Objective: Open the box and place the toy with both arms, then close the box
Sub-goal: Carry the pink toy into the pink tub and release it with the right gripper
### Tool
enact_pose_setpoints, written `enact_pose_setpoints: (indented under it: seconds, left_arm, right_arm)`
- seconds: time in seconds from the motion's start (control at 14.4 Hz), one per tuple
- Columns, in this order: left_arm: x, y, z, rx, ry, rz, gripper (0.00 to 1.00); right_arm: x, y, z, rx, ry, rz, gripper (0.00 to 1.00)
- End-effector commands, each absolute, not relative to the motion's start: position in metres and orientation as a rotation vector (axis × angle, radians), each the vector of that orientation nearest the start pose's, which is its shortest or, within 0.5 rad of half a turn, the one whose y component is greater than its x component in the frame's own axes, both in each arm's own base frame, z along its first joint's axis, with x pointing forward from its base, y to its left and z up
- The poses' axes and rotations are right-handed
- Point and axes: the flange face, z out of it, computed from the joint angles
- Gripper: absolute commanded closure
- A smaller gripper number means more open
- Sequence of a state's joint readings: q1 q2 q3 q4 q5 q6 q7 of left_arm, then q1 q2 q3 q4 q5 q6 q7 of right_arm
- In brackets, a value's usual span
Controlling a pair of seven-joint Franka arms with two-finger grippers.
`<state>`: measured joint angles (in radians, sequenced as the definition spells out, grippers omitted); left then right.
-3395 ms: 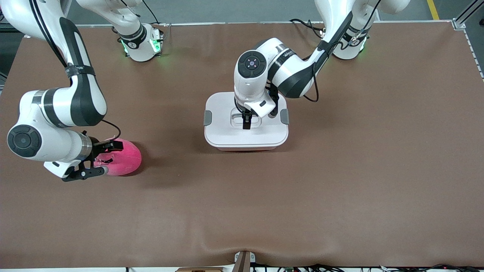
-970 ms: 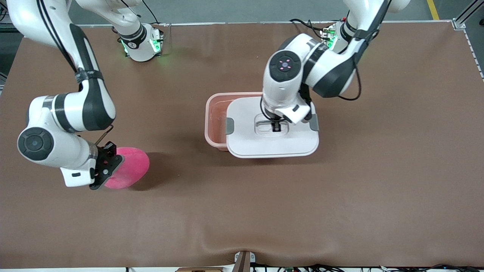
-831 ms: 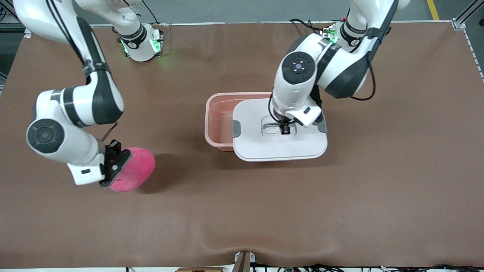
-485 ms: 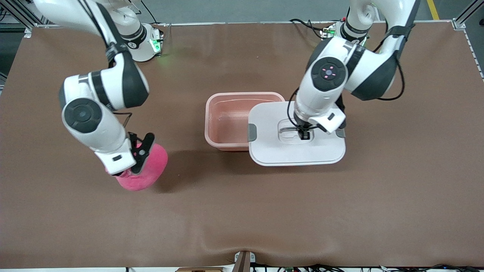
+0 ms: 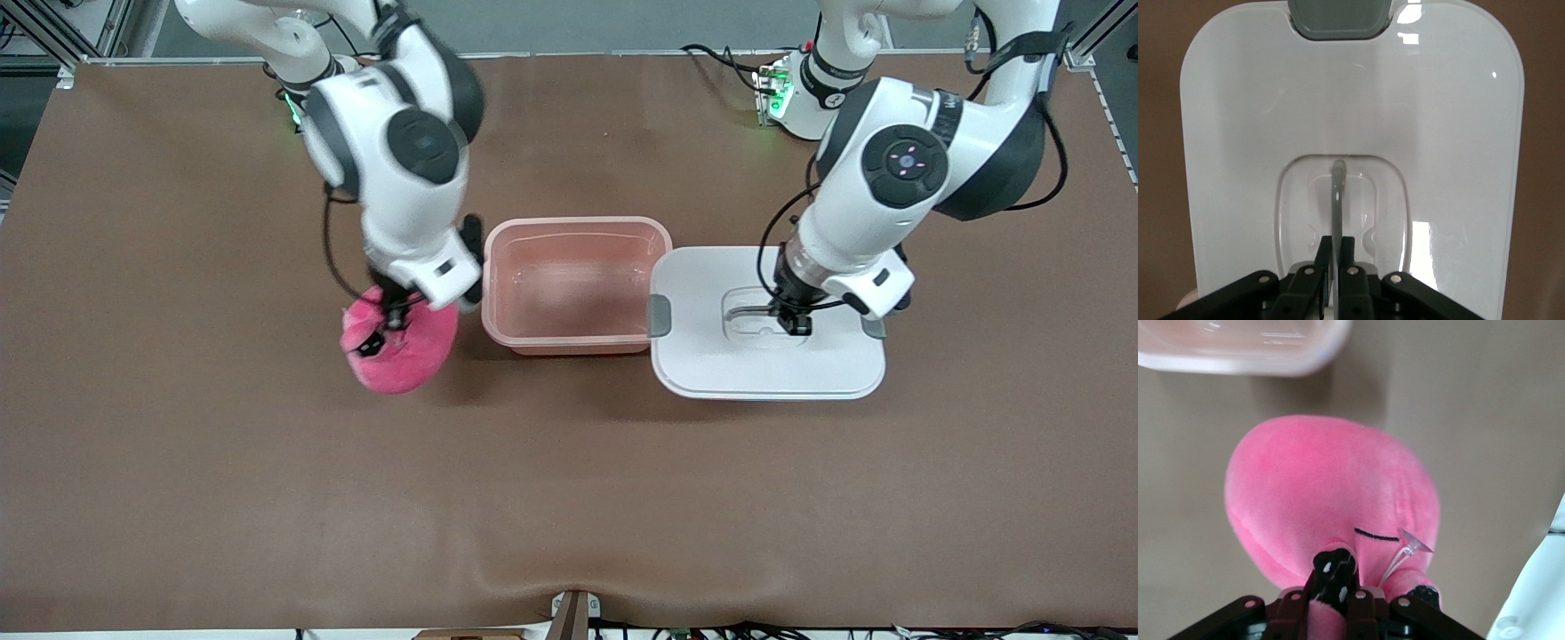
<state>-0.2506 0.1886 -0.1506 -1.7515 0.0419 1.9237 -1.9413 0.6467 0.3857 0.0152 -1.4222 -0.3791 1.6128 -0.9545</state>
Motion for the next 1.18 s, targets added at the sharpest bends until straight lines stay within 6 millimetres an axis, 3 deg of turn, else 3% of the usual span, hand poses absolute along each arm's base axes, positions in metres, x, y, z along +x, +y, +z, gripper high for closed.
enact_pose_setpoints:
  seconds: [0.0, 0.14, 0.21, 0.48, 0.55, 0.69, 0.9, 1.11]
  left_arm:
    - [0.556, -0.208, 0.462, -2.311, -2.109, -0.051, 1.00]
    - [0.558, -0.188, 0.458, -2.318, -2.085, -0.044, 1.00]
    - [0.559, -0.174, 0.458, -2.325, -2.072, -0.044, 1.00]
    - [0.566, -0.126, 0.454, -2.366, -2.029, -0.016, 1.00]
    - [0.563, -0.125, 0.448, -2.372, -2.012, 0.007, 1.00]
    - [0.556, -0.125, 0.457, -2.392, -2.002, -0.004, 1.00]
    - [0.562, -0.119, 0.444, -2.395, -1.998, 0.014, 1.00]
    - [0.561, -0.114, 0.448, -2.410, -1.987, 0.008, 1.00]
  right_arm:
    - [0.492, 0.418, 0.481, 1.732, 1.988, -0.366, 1.00]
    - [0.448, 0.465, 0.478, 1.615, 1.885, -0.321, 1.00]
    - [0.436, 0.480, 0.472, 1.544, 1.837, -0.312, 1.00]
    - [0.422, 0.499, 0.443, 1.436, 1.876, -0.361, 1.00]
    - [0.423, 0.500, 0.439, 1.398, 1.906, -0.381, 1.00]
    - [0.427, 0.502, 0.436, 1.312, 1.981, -0.405, 1.00]
    - [0.424, 0.513, 0.425, 1.216, 2.055, -0.411, 1.00]
    - [0.407, 0.529, 0.411, 1.157, 2.077, -0.418, 1.00]
